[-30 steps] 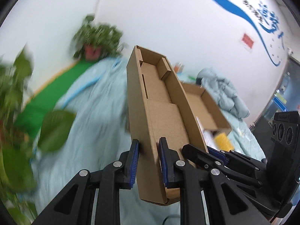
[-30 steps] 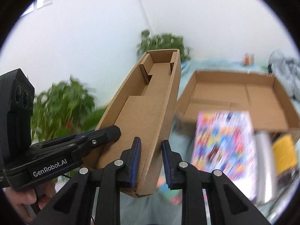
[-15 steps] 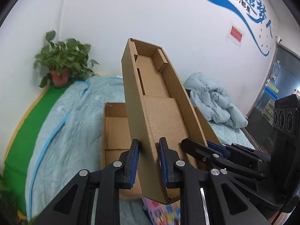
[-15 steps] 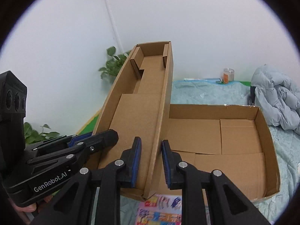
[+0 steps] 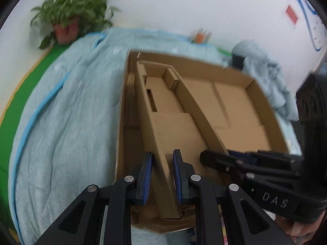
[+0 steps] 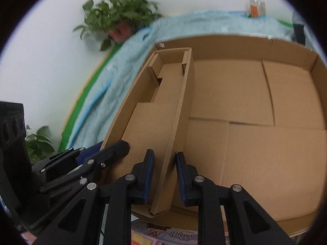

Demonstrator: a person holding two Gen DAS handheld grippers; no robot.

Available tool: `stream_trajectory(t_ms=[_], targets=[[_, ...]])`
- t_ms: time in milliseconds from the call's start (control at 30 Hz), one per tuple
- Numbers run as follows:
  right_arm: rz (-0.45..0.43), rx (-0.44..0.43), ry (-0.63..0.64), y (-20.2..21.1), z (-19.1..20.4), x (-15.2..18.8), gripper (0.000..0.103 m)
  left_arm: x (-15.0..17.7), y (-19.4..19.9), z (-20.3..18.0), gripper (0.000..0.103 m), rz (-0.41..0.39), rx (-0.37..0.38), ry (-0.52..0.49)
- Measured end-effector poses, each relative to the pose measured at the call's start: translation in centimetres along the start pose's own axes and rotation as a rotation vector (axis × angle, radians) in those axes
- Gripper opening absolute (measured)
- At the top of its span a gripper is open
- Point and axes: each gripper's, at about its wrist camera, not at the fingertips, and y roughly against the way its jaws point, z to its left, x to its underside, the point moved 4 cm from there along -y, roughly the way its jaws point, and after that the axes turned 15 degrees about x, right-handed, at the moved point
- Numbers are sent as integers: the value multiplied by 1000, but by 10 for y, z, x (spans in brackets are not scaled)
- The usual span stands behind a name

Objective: Organize rigid objects
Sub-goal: 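Carry the cardboard insert with the left gripper and lower it into the open box, then release the insert and move the left gripper back toward the board-game box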

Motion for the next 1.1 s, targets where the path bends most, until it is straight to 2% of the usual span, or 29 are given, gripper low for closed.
stream_trajectory(t_ms=[67, 133, 300, 333, 400, 467, 500, 533, 567, 600, 633, 667, 700, 767, 800, 900, 1000, 1100], targets=[[53, 1, -3, -12, 2, 3, 21, 10, -7, 7, 15, 11, -15, -1], [94, -17, -8, -20, 5, 4, 21, 18, -10, 13, 13, 13, -60, -8], [141, -53, -36, -37, 11, 6, 24, 25, -3, 26, 13, 9, -102, 7], [170, -91, -57, -41, 11, 7, 26, 27, 0, 27, 13, 9, -127, -3], [183, -121, -55, -42, 14, 8, 36, 35, 12, 20, 13, 9, -108, 4], [167, -141, -22, -29, 16, 12, 53, 41, 30, 15, 16, -31, -107, 7], [132, -137, 1, -15, 16, 14, 59, 45, 42, 10, 19, -61, -113, -4], [87, -113, 14, 1, 11, 16, 68, 51, 54, 6, 26, -95, -123, -20], [27, -70, 9, 24, 2, 21, 71, 56, 67, 1, 32, -136, -135, -40], [-3, -49, -13, 41, -6, 26, 72, 65, 83, -6, 54, -194, -148, -68], [-22, -37, -53, 62, -18, 33, 72, 72, 95, -12, 84, -236, -162, -85], [-20, -15, -112, 83, -32, 43, 73, 81, 107, -19, 95, -287, -184, -99], [-16, 15, -155, 97, -42, 51, 74, 92, 121, -28, 102, -351, -198, -116], [-41, 101, -232, 133, -62, 72, 81, 109, 136, -44, 103, -419, -190, -156], [-61, 122, -255, 150, -71, 84, 81, 117, 140, -52, 103, -432, -190, -171], [-34, 114, -257, 180, -82, 109, 81, 139, 141, -70, 103, -421, -197, -180], [-13, 203, -269, 193, -87, 122, 81, 153, 134, -79, 103, -401, -191, -173], [28, 225, -230, 196, -93, 137, 81, 171, 126, -85, 103, -376, -214, -171]])
